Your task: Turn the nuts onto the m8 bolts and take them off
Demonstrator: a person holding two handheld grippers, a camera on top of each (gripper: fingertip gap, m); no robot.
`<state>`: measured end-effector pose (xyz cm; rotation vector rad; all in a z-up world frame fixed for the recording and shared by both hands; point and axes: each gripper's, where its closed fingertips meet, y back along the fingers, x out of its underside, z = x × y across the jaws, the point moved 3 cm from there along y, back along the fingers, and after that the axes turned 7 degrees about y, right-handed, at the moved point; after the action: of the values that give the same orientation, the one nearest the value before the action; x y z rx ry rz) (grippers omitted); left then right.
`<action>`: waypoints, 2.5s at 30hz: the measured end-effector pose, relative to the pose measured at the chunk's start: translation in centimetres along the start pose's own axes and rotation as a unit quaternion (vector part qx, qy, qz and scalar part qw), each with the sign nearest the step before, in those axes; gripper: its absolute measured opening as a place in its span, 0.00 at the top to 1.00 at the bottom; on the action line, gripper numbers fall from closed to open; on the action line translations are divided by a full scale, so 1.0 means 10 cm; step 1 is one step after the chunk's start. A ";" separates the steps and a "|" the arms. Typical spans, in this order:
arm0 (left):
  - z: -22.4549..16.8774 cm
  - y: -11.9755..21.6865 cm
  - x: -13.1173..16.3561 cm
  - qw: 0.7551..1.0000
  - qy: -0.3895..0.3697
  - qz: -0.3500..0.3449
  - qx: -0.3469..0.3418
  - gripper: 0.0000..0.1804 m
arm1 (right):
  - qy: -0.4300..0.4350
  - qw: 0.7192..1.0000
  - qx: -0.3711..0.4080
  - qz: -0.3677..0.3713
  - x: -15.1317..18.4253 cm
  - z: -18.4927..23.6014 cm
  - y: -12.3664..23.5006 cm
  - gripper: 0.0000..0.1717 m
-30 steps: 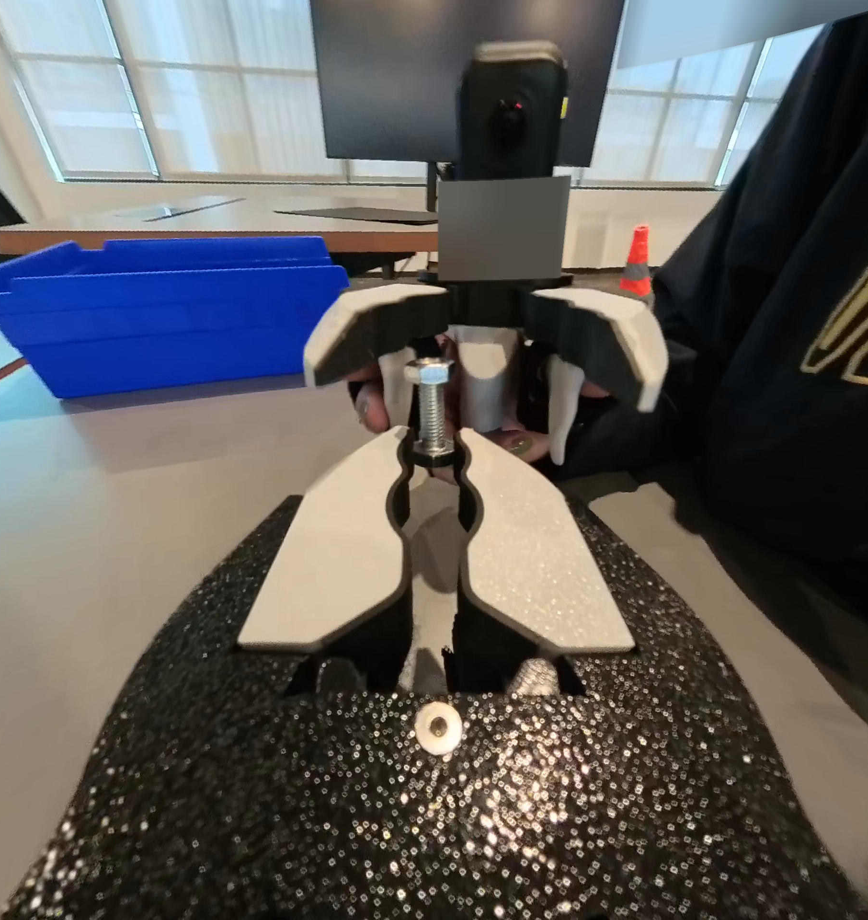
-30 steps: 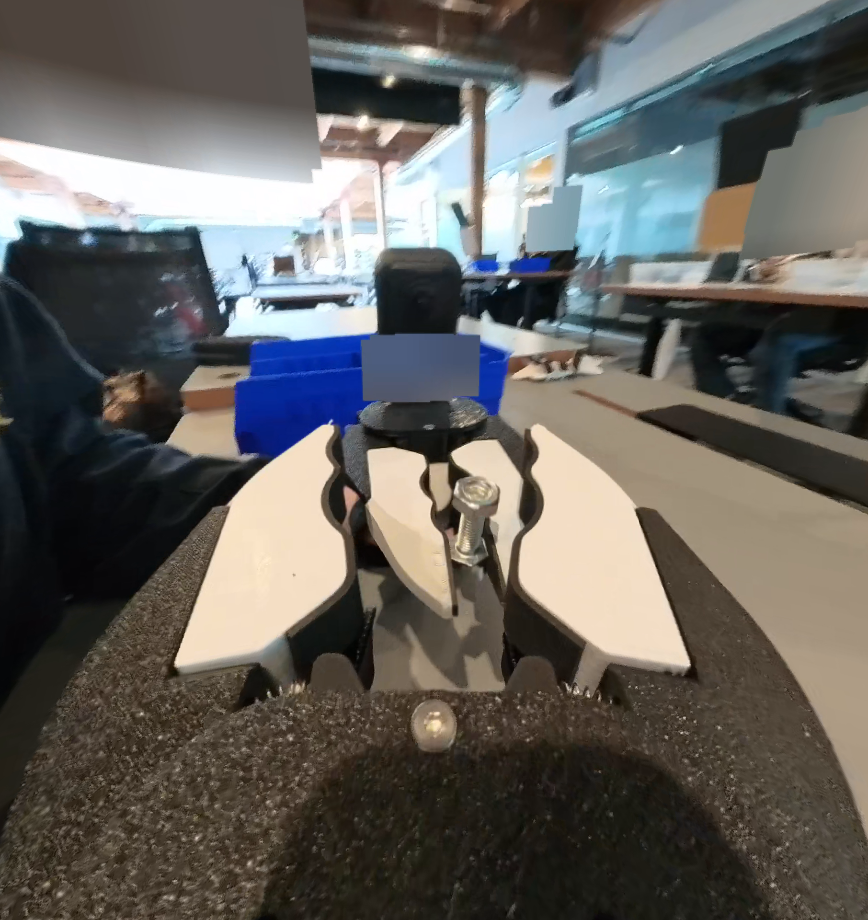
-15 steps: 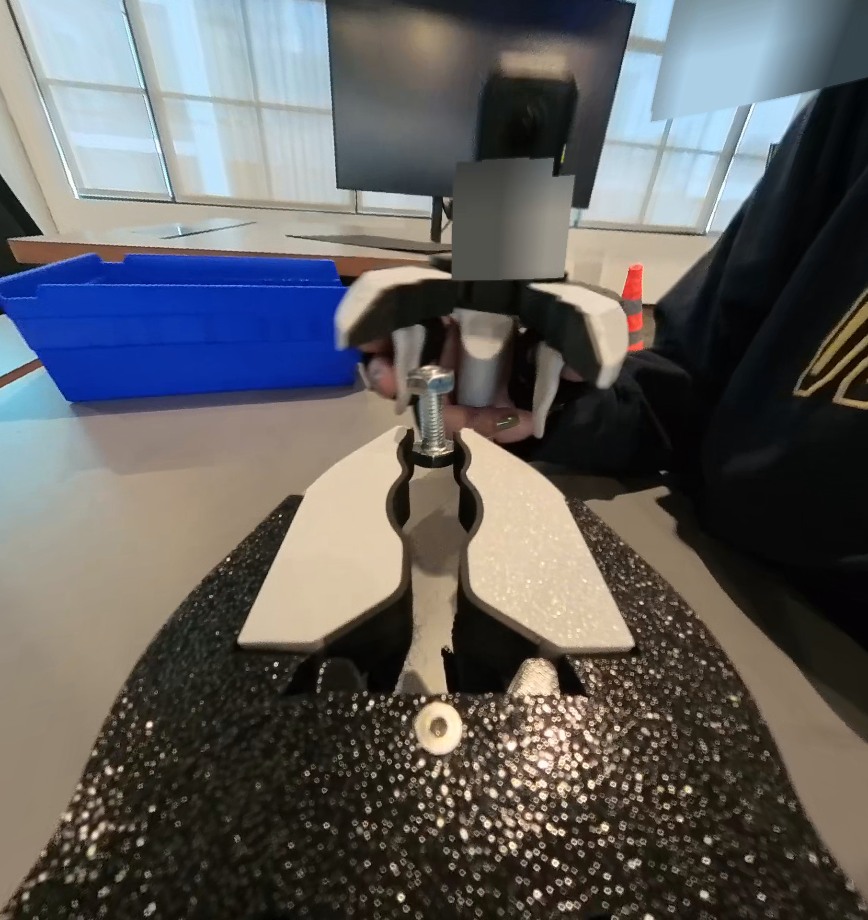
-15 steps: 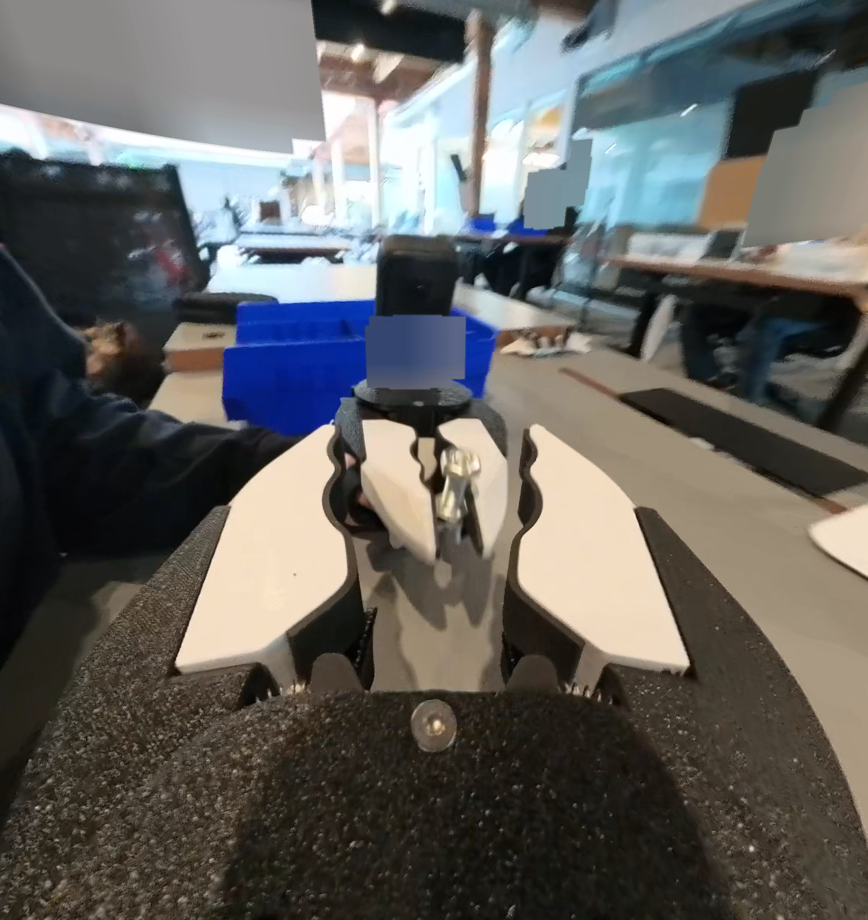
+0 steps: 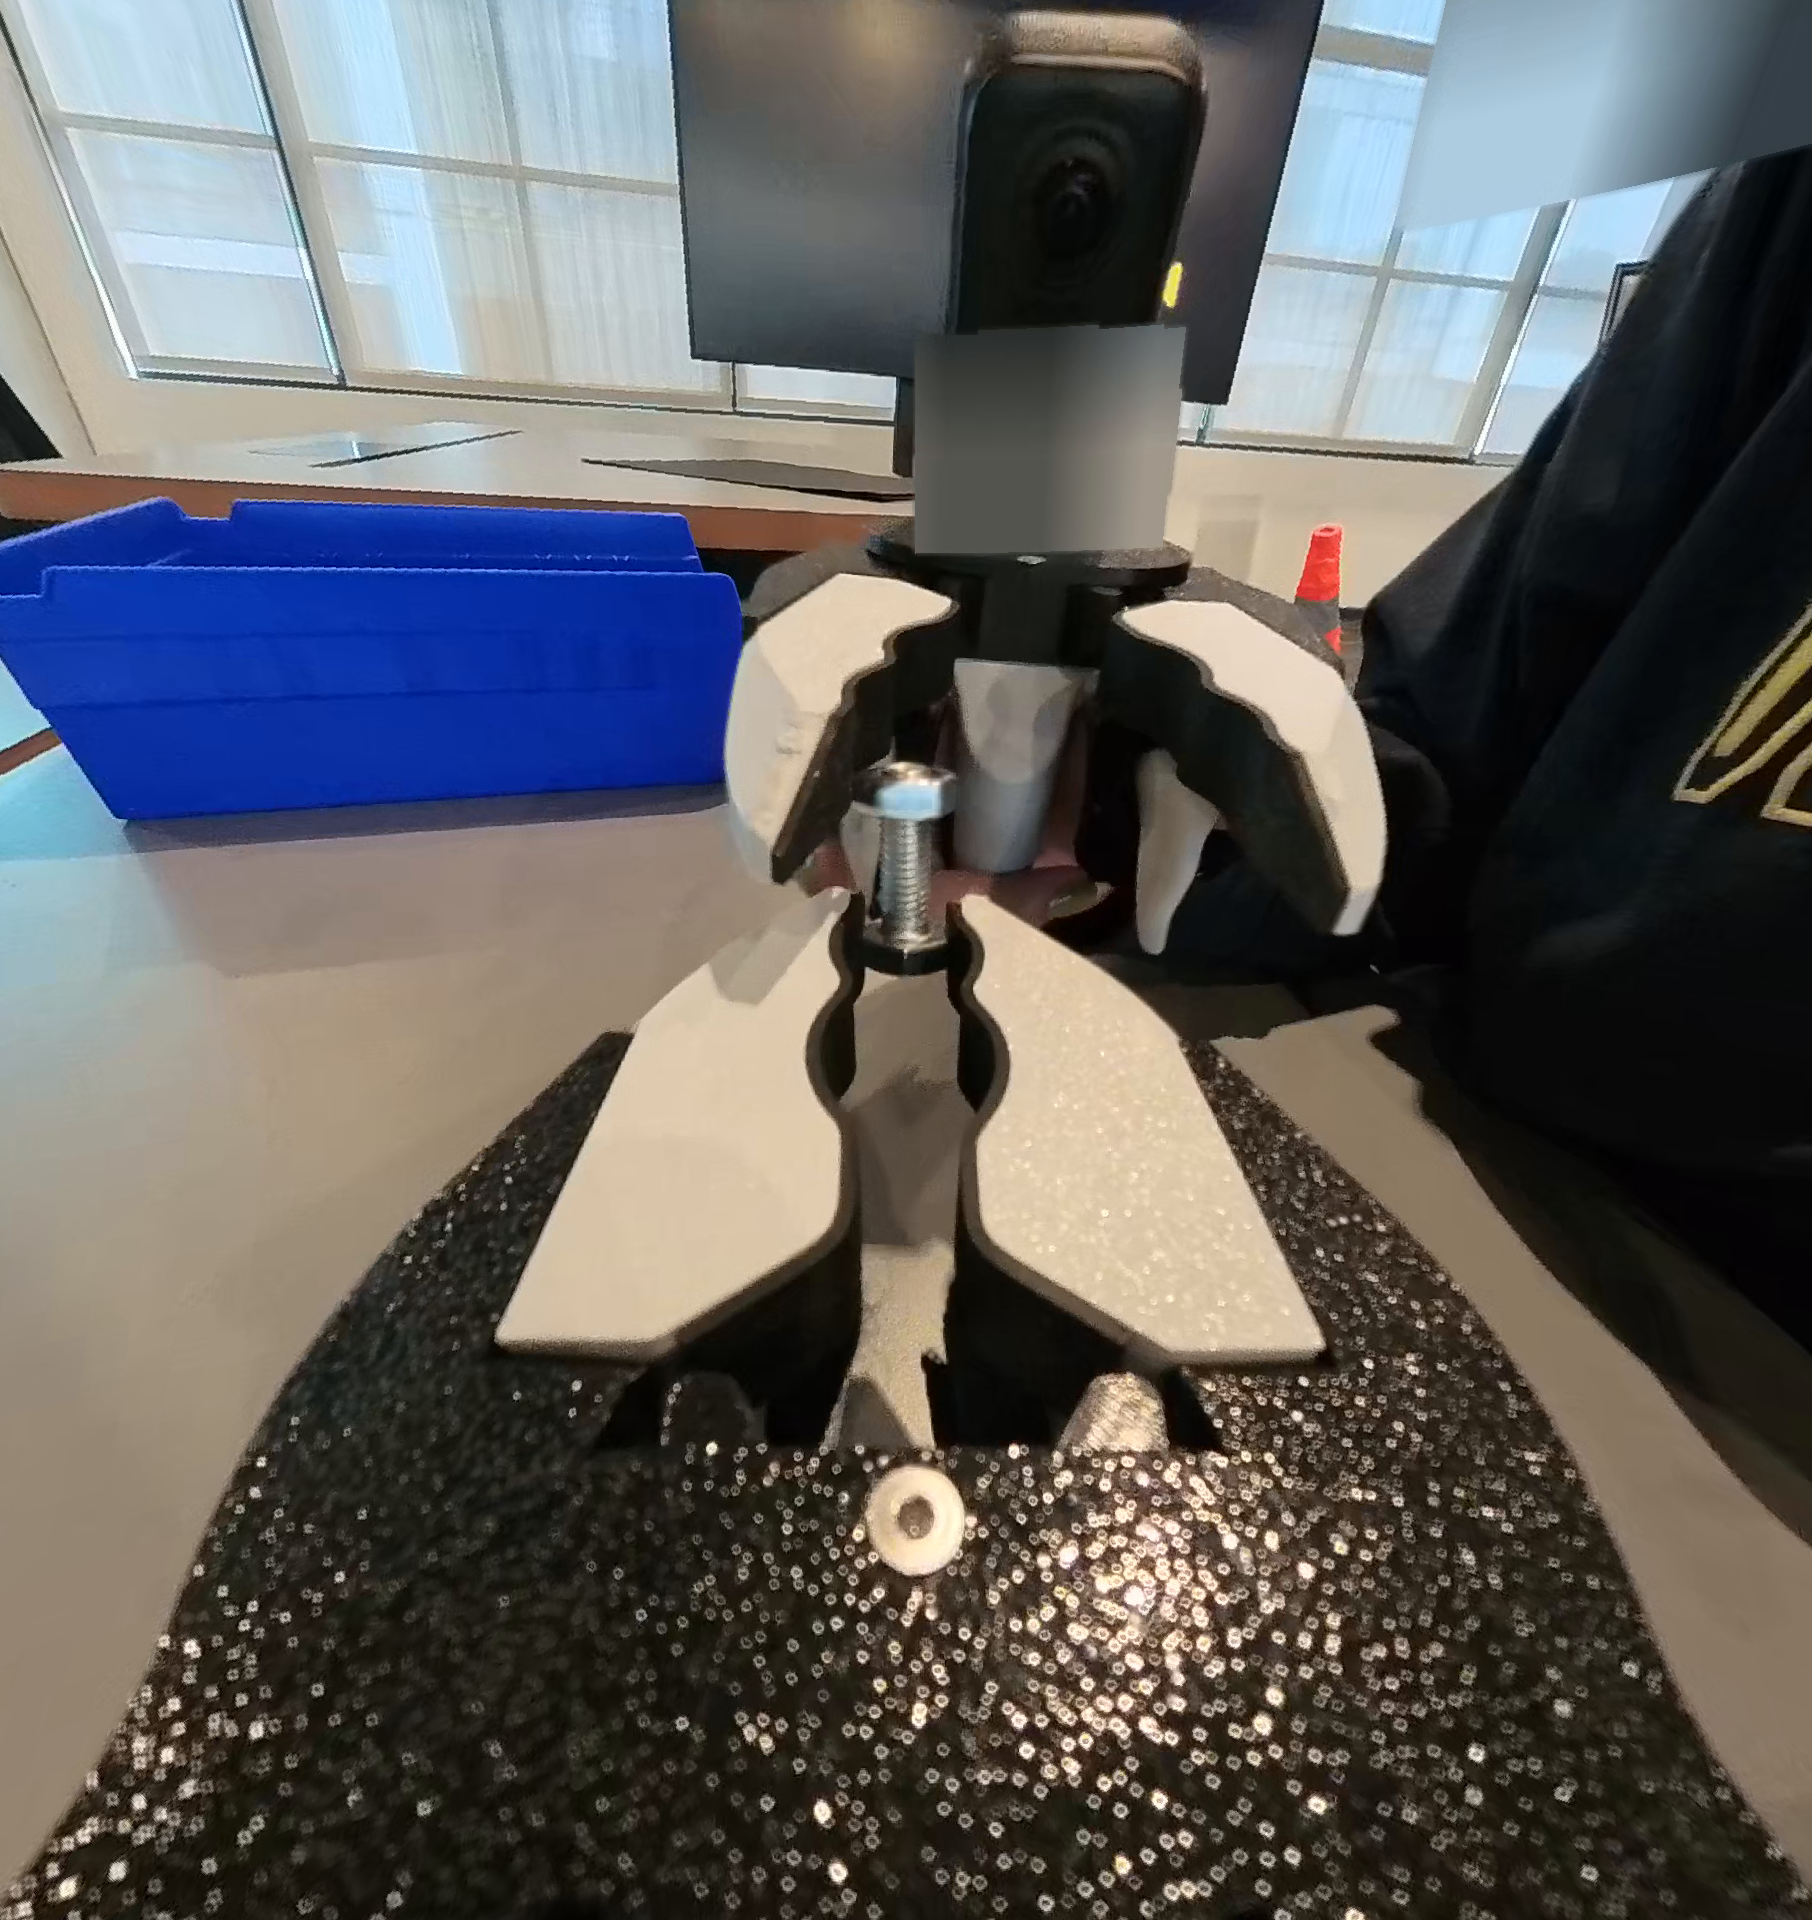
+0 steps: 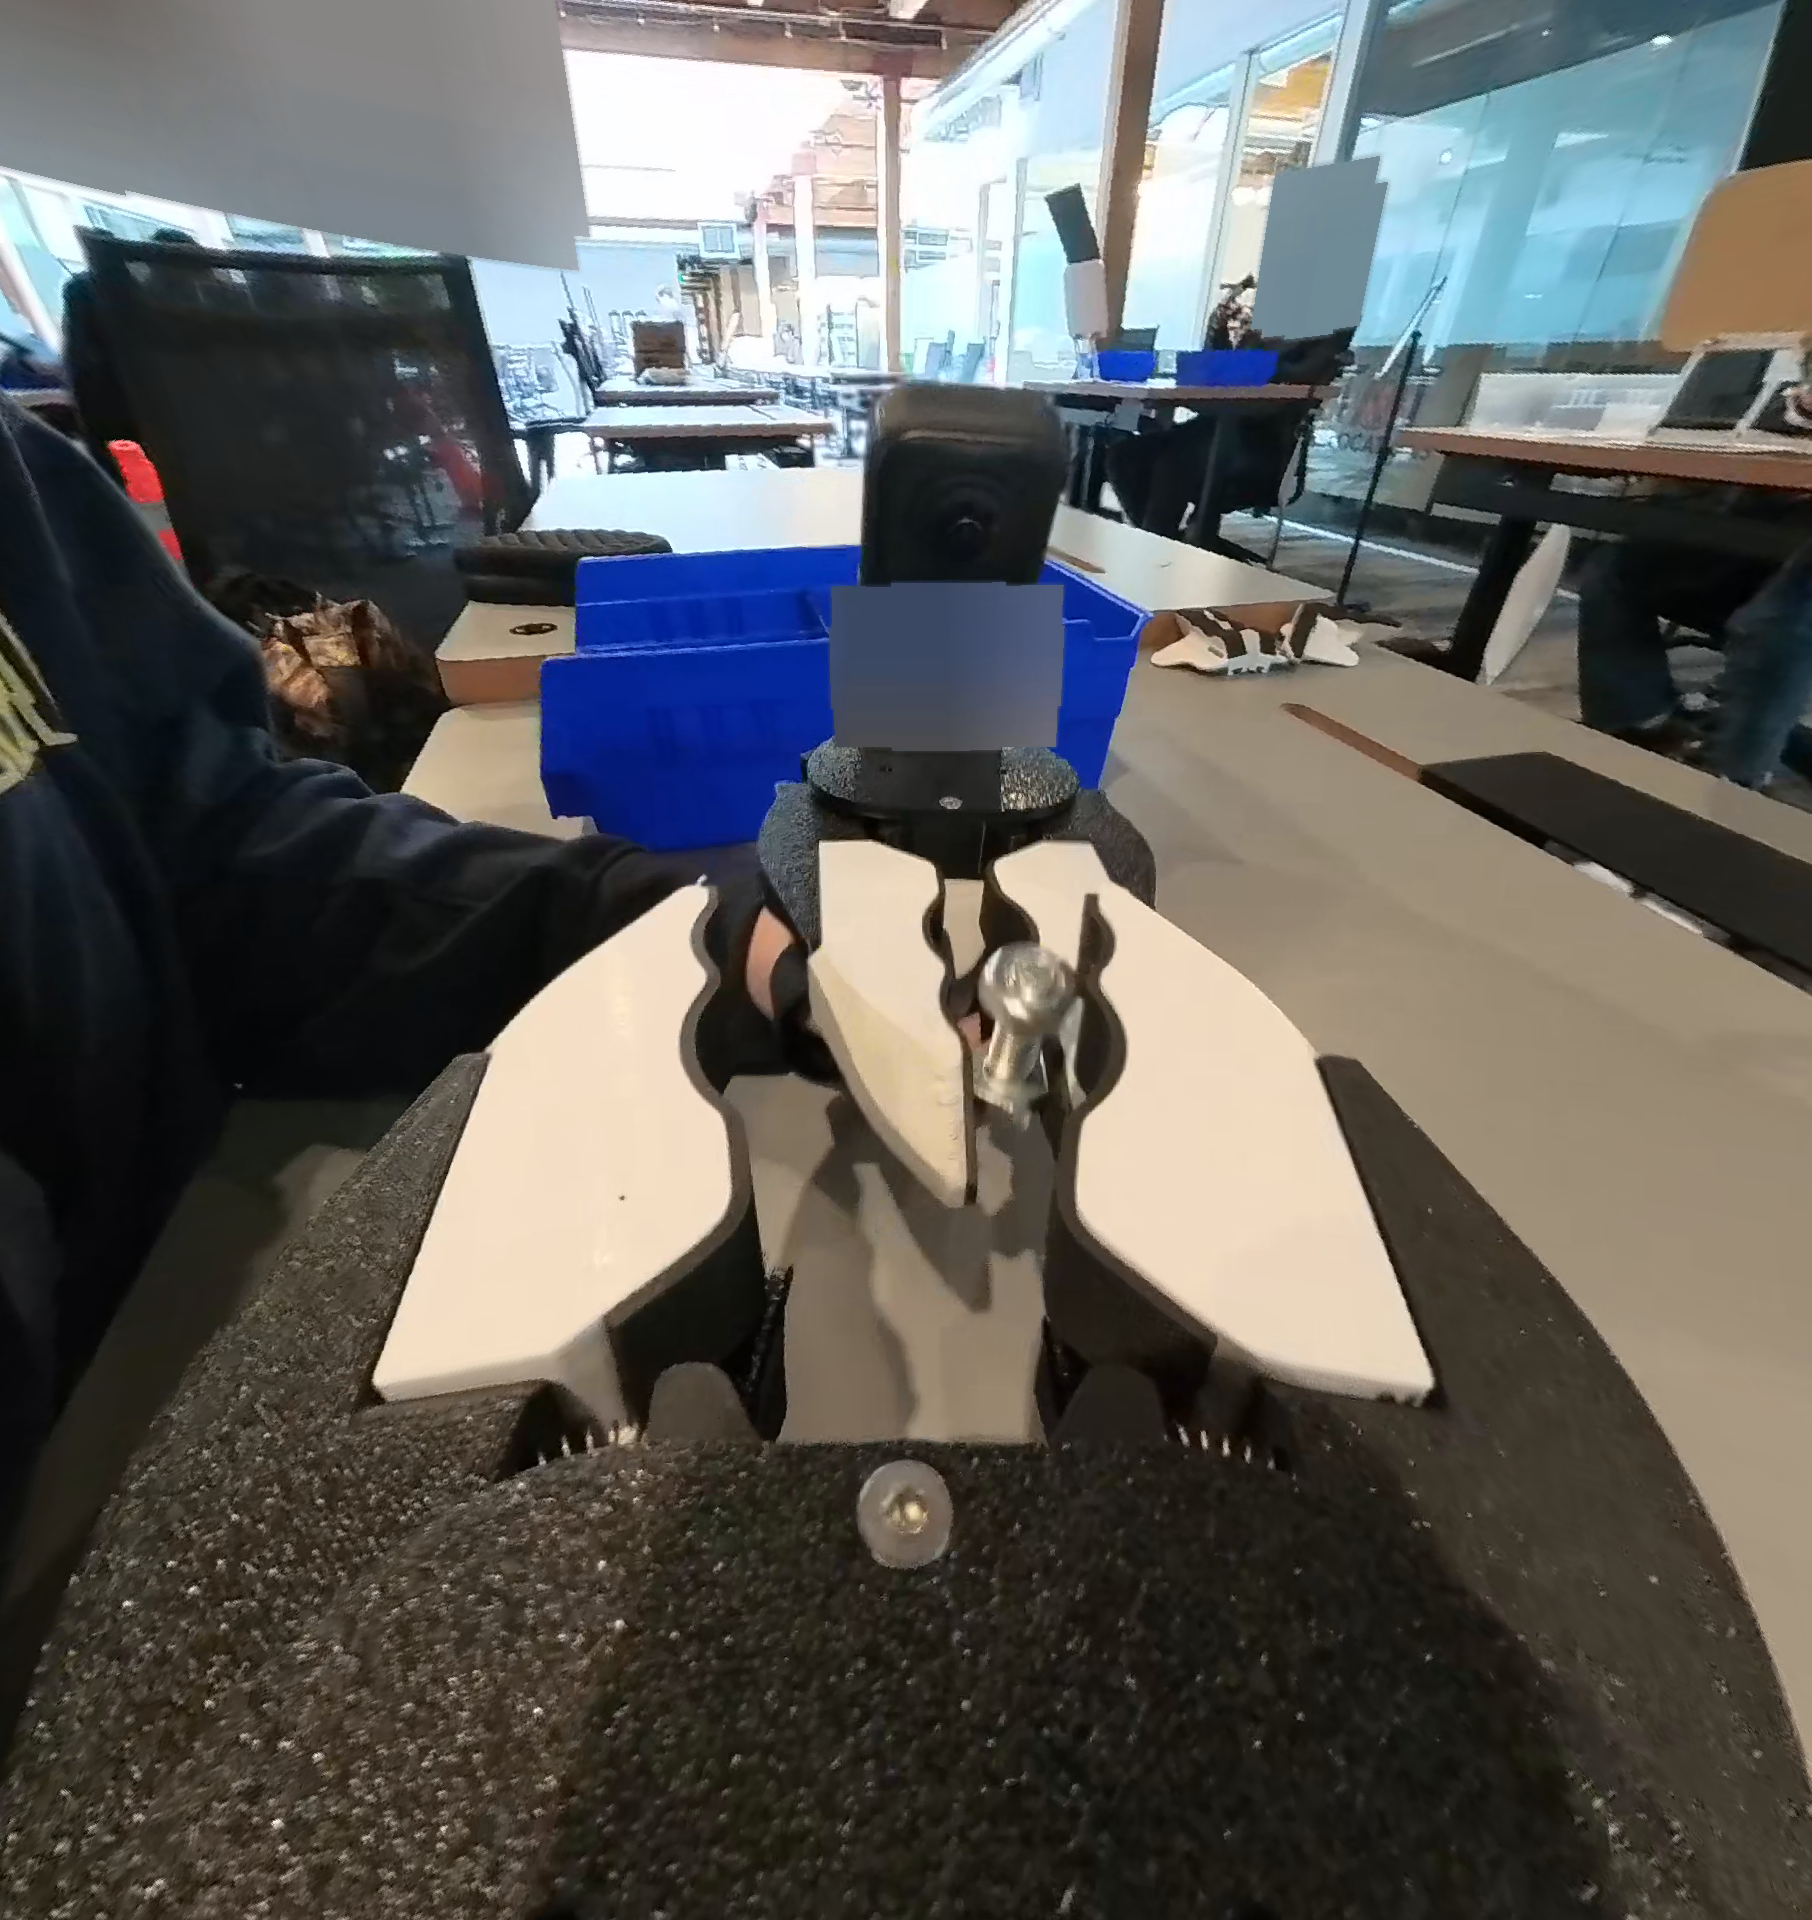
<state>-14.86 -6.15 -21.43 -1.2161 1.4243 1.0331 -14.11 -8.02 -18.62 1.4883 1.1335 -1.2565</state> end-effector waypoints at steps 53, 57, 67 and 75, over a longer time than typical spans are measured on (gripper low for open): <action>0.27 0.14 -0.20 0.986 0.084 -0.124 -0.067 0.37 | -0.034 0.788 0.421 0.448 0.36 -1.95 3.32 0.92; 0.27 0.14 -0.20 0.987 0.082 -0.121 -0.071 0.37 | -0.135 0.707 0.377 0.583 0.89 -2.11 3.67 0.92; 0.32 0.17 -0.20 0.984 0.082 -0.125 -0.094 0.35 | -0.226 0.664 0.325 0.634 1.36 -2.25 3.73 0.91; 0.34 0.18 -0.20 0.983 0.084 -0.130 -0.102 0.37 | -0.161 0.720 0.431 0.520 0.78 -2.27 3.56 0.84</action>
<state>-16.07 -2.18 -20.01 -1.6249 1.2642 0.9280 25.95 7.04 -21.62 1.9583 -0.6862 -1.0980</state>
